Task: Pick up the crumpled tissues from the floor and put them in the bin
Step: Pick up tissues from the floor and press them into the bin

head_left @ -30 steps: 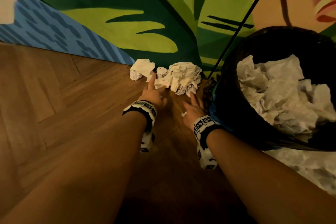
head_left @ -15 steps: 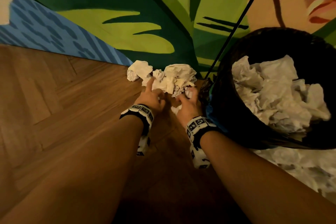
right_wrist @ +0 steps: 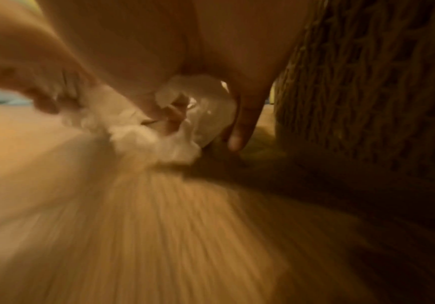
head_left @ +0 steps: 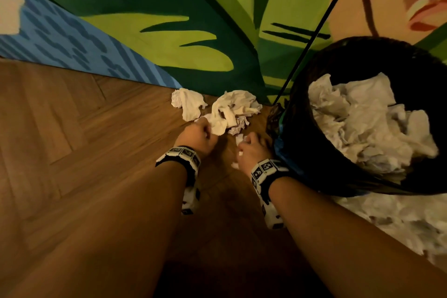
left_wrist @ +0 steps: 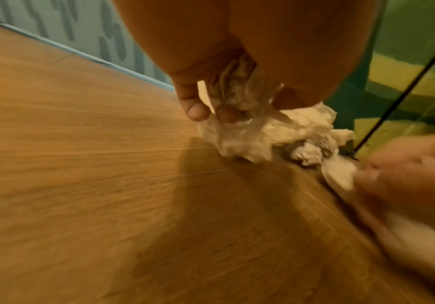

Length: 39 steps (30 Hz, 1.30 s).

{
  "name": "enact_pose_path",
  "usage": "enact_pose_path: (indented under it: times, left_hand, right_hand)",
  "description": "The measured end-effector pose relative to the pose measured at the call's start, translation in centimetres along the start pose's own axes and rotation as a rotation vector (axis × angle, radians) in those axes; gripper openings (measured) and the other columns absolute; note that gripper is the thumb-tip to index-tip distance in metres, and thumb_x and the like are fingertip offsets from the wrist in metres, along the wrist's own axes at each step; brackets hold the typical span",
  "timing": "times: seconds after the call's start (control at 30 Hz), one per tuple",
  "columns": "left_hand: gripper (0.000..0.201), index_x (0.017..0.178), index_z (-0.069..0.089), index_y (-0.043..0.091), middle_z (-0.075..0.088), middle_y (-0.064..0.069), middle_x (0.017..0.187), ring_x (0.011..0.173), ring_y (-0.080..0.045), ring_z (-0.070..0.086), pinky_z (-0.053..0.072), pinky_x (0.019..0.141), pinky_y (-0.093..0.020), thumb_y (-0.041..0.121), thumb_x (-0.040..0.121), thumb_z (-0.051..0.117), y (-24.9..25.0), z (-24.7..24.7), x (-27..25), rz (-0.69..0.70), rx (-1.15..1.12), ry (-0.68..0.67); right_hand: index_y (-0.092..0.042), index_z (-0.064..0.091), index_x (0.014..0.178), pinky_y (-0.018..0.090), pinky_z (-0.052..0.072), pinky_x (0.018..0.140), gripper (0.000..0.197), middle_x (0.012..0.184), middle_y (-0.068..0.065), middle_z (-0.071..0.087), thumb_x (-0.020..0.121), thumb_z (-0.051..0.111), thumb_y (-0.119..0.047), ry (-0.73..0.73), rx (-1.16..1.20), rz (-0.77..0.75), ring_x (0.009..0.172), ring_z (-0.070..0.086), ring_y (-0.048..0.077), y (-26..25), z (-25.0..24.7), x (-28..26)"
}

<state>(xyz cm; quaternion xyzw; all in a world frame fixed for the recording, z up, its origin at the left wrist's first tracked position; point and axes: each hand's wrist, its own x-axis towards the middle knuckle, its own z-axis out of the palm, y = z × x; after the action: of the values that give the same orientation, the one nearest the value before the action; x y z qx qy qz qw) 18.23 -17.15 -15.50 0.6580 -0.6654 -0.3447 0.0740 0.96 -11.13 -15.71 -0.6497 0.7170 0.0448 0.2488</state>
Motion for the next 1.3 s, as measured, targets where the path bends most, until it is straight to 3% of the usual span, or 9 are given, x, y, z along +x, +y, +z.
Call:
enact_pose_path:
  times: [0.17, 0.33, 0.47, 0.57, 0.67, 0.77, 1.0, 1.13, 1.3]
  left_hand:
    - [0.012, 0.088, 0.056, 0.038, 0.058, 0.013, 0.093, 0.081, -0.006, 0.056, 0.043, 0.068, -0.024, 0.037, 0.084, 0.067, -1.2, -0.4, -0.9, -0.094, -0.113, -0.057]
    - [0.012, 0.089, 0.064, 0.036, 0.067, 0.009, 0.094, 0.072, -0.007, 0.063, 0.047, 0.061, -0.02, 0.041, 0.094, 0.054, -1.8, 0.1, -2.4, -0.086, -0.166, -0.069]
    - [0.037, 0.092, 0.056, 0.036, 0.063, 0.012, 0.095, 0.08, -0.008, 0.061, 0.047, 0.062, -0.023, 0.065, 0.073, 0.068, -1.8, 0.3, -3.9, -0.134, -0.167, -0.073]
    - [0.064, 0.106, 0.046, 0.034, 0.056, 0.01, 0.099, 0.092, -0.016, 0.059, 0.051, 0.075, -0.032, 0.065, 0.06, 0.079, -2.1, 1.0, -5.1, -0.132, 0.049, -0.196]
    - [0.049, 0.114, 0.046, 0.028, 0.061, -0.002, 0.108, 0.094, -0.025, 0.061, 0.054, 0.081, -0.038, 0.049, 0.079, 0.073, -2.8, 2.3, -6.2, -0.117, 0.205, -0.249]
    - [0.017, 0.099, 0.052, 0.028, 0.062, -0.006, 0.109, 0.092, -0.026, 0.061, 0.053, 0.081, -0.038, 0.041, 0.089, 0.058, -2.5, 2.8, -6.8, -0.156, 0.25, -0.198]
    - [0.049, 0.135, 0.046, 0.032, 0.06, -0.009, 0.124, 0.107, -0.03, 0.061, 0.054, 0.085, -0.038, 0.031, 0.089, 0.062, -1.0, 1.3, -7.6, -0.179, 0.229, -0.134]
    - [0.03, 0.122, 0.064, 0.026, 0.064, -0.006, 0.122, 0.104, -0.022, 0.061, 0.049, 0.085, -0.032, 0.036, 0.094, 0.059, -0.1, -3.0, -7.7, -0.065, 0.194, -0.059]
    - [0.04, 0.104, 0.069, 0.012, 0.069, -0.012, 0.099, 0.083, -0.021, 0.056, 0.043, 0.074, -0.031, 0.047, 0.096, 0.052, 3.3, -9.6, -8.4, 0.003, 0.162, 0.19]
  right_hand:
    - [-0.012, 0.065, 0.108, 0.037, 0.048, 0.088, 0.03, 0.125, 0.005, 0.041, 0.087, 0.065, -0.034, -0.179, -0.087, -0.041, 0.109, 0.053, 0.03, -0.2, 1.3, -1.9]
    - [-0.026, 0.042, 0.102, 0.035, 0.05, 0.077, 0.04, 0.119, 0.005, 0.047, 0.077, 0.072, -0.015, -0.176, 0.169, 0.005, 0.099, 0.057, 0.028, 0.3, 1.9, -3.8]
    - [-0.023, 0.051, 0.112, 0.033, 0.045, 0.072, 0.031, 0.126, 0.006, 0.04, 0.084, 0.065, -0.019, -0.253, 0.053, -0.012, 0.097, 0.056, 0.031, 1.2, 1.0, -5.3]
    - [-0.018, 0.055, 0.11, 0.038, 0.053, 0.08, 0.021, 0.131, 0.007, 0.035, 0.09, 0.057, -0.011, -0.228, -0.03, 0.014, 0.094, 0.058, 0.033, 2.1, 0.4, -6.6]
    - [-0.018, 0.055, 0.11, 0.042, 0.054, 0.088, 0.022, 0.133, 0.005, 0.032, 0.09, 0.059, -0.009, -0.217, 0.037, 0.027, 0.099, 0.057, 0.032, 3.0, 0.0, -7.8]
    - [-0.021, 0.057, 0.101, 0.035, 0.053, 0.084, 0.018, 0.125, 0.004, 0.043, 0.088, 0.059, -0.008, -0.148, 0.101, 0.018, 0.097, 0.057, 0.028, 3.7, -0.3, -9.0]
    - [-0.033, 0.06, 0.099, 0.03, 0.051, 0.066, 0.009, 0.098, 0.003, 0.064, 0.092, 0.056, -0.029, -0.12, 0.127, -0.031, 0.087, 0.063, 0.025, 3.5, -2.2, -11.7]
    - [-0.033, 0.063, 0.098, 0.038, 0.054, 0.08, 0.022, 0.102, 0.004, 0.063, 0.091, 0.055, -0.053, -0.146, 0.164, -0.187, 0.094, 0.06, 0.023, 0.8, -5.5, -12.4]
    - [-0.028, 0.063, 0.107, 0.032, 0.049, 0.074, 0.03, 0.099, 0.001, 0.067, 0.096, 0.046, -0.051, -0.005, 0.022, -0.518, 0.088, 0.06, 0.019, -4.9, -12.5, -13.7]
